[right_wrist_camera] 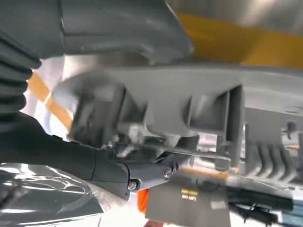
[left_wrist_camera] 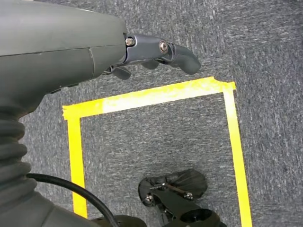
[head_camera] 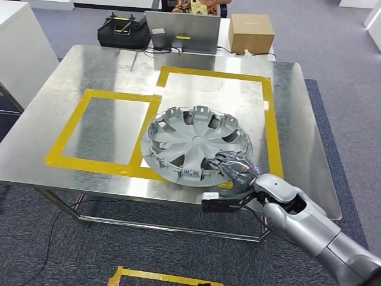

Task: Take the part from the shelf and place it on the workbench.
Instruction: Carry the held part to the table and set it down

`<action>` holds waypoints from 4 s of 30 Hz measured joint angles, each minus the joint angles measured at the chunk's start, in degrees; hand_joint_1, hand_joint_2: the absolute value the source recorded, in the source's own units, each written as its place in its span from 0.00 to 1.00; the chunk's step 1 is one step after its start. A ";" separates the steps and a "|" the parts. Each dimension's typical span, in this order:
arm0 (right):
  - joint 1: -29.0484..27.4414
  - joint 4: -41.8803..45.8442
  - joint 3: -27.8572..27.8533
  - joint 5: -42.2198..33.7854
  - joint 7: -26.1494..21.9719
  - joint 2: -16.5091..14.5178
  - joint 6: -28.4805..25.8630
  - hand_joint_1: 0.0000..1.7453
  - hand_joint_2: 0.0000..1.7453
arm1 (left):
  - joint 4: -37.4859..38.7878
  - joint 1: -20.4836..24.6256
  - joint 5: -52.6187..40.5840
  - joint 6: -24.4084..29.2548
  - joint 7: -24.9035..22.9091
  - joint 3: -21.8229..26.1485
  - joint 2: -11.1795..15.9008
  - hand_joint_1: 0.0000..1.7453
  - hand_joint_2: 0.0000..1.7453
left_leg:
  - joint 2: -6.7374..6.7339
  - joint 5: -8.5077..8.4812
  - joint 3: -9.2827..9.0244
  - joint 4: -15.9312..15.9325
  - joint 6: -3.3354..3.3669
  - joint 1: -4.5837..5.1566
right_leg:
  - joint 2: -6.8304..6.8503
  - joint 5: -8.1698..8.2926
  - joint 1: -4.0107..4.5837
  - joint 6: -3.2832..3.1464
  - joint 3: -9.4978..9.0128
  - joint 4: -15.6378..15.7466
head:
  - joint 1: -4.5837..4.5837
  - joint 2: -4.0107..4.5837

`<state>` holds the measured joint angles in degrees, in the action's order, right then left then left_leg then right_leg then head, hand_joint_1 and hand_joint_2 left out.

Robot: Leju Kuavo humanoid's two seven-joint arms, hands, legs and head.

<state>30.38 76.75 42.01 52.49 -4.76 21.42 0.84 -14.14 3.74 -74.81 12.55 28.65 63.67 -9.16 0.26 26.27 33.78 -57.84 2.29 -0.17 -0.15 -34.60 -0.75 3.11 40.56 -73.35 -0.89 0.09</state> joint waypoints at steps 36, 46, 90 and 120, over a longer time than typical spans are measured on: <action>-30.77 30.03 -22.10 -24.30 -11.71 -8.48 -24.64 0.00 0.00 | 0.00 -0.37 3.33 2.91 -1.28 3.12 -2.05 0.00 0.00 | 0.27 0.67 -0.13 -0.31 -0.65 0.40 | 0.23 5.82 0.39 -1.47 -8.32 15.81 | 0.04 0.00; -37.03 34.84 -28.30 -37.47 -15.90 -13.01 -20.36 0.00 0.00 | 0.00 -0.49 3.82 4.20 -1.04 4.17 -2.63 0.00 0.00 | 0.11 9.37 5.82 -16.23 -2.95 -0.05 | 0.38 6.29 0.08 -3.11 -8.78 16.43 | 0.27 0.00; -41.09 38.44 -33.67 -36.60 -16.91 -14.93 -20.35 0.00 0.00 | 0.00 -0.15 2.82 5.78 -1.69 4.56 -2.93 0.00 0.00 | -0.40 1.25 -3.02 1.45 0.34 0.22 | 0.24 0.68 0.09 -0.52 -3.13 6.38 | 0.11 0.00; -40.79 38.74 -34.16 -33.72 -16.56 -14.92 -20.95 0.00 0.00 | 0.00 0.40 3.36 6.30 -0.06 4.63 -2.34 0.00 0.00 | -0.55 1.50 -3.70 1.74 0.42 0.33 | 0.31 1.84 0.17 -0.56 -3.67 8.87 | -0.01 0.00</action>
<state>-10.40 115.48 7.85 18.77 -21.32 6.50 -20.10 -14.14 4.14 -71.45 18.85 28.59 68.30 -11.51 -0.29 27.76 30.08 -56.10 2.72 0.16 0.16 -32.76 -0.58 2.55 36.89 -64.48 -0.90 0.09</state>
